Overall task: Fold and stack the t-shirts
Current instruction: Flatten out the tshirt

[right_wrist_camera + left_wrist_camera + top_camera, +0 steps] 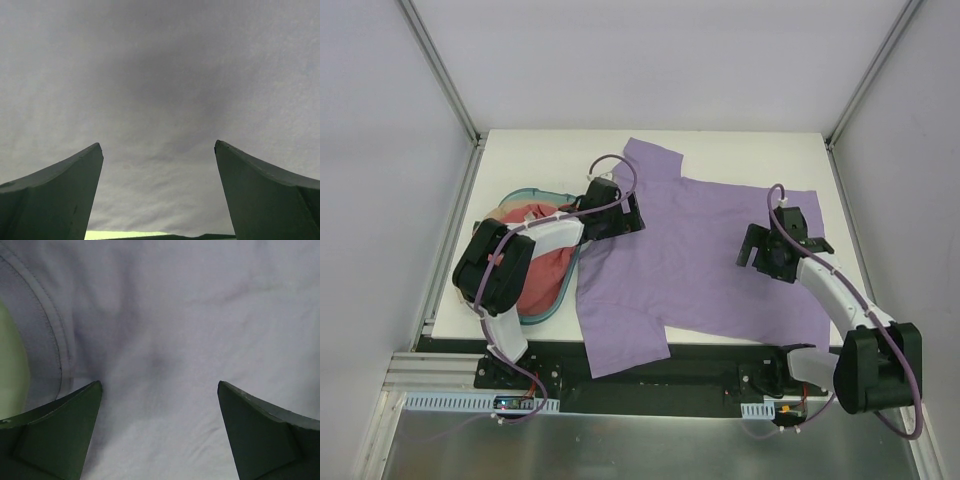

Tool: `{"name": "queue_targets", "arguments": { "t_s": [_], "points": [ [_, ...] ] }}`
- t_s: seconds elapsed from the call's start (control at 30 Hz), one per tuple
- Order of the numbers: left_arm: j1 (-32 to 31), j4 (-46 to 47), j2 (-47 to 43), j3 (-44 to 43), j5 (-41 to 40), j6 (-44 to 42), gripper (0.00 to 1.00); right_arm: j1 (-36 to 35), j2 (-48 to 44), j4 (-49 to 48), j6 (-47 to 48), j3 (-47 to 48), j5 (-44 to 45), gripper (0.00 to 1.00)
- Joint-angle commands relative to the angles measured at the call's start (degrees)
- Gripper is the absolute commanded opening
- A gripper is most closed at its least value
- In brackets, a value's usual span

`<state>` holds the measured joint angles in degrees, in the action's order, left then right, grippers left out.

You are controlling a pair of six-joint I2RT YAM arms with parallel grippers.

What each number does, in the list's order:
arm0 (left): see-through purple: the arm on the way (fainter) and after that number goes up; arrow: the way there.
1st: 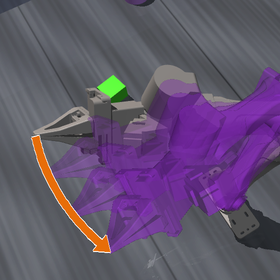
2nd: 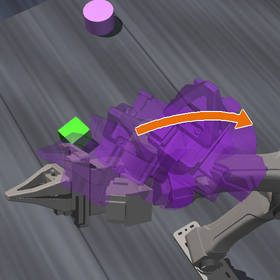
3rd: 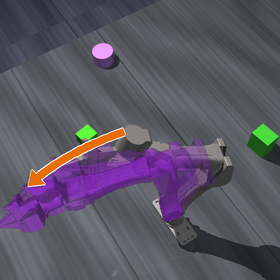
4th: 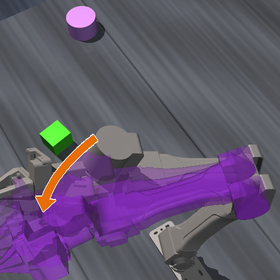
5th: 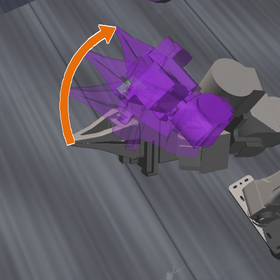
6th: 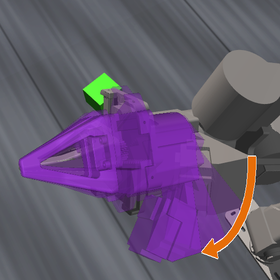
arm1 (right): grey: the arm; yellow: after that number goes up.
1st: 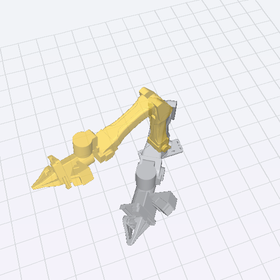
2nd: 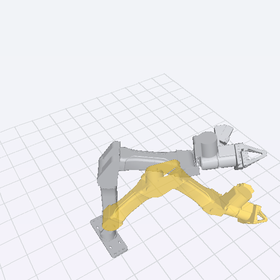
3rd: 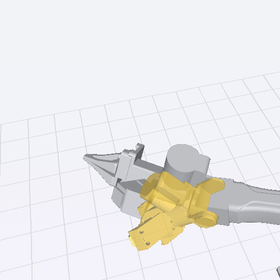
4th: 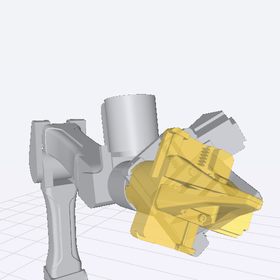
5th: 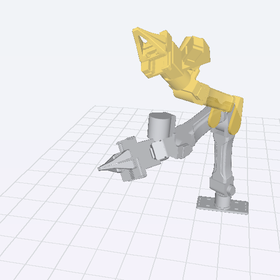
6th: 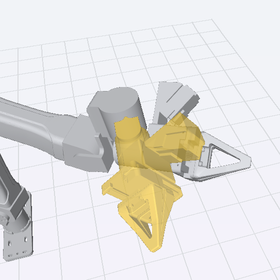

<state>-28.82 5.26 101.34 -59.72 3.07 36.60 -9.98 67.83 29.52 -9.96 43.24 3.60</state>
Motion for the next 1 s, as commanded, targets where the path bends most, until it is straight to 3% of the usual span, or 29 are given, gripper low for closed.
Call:
{"name": "queue_targets", "arguments": {
  "t_s": [0.0,0.2,0.63,0.97],
  "points": [
    [0.6,-2.79,3.42,-3.11,-8.24,0.14,0.99,0.57,2.47,-1.83,1.43,1.92,3.52,0.96],
    [2.09,-8.5,5.88,-6.01,-14.32,-0.91,0.99,2.85,10.72,-2.01,1.17,6.75,5.54,0.96],
    [8.07,-15.8,9.67,-8.83,-9.05,-1.97,0.99,12.87,30.67,2.29,-0.5,26.97,2.12,0.96],
    [11.59,-17.03,10.54,-9.62,-3.69,-0.92,0.99,14.28,51.07,13.45,3.44,47.79,-2.01,0.97]
  ]
}}
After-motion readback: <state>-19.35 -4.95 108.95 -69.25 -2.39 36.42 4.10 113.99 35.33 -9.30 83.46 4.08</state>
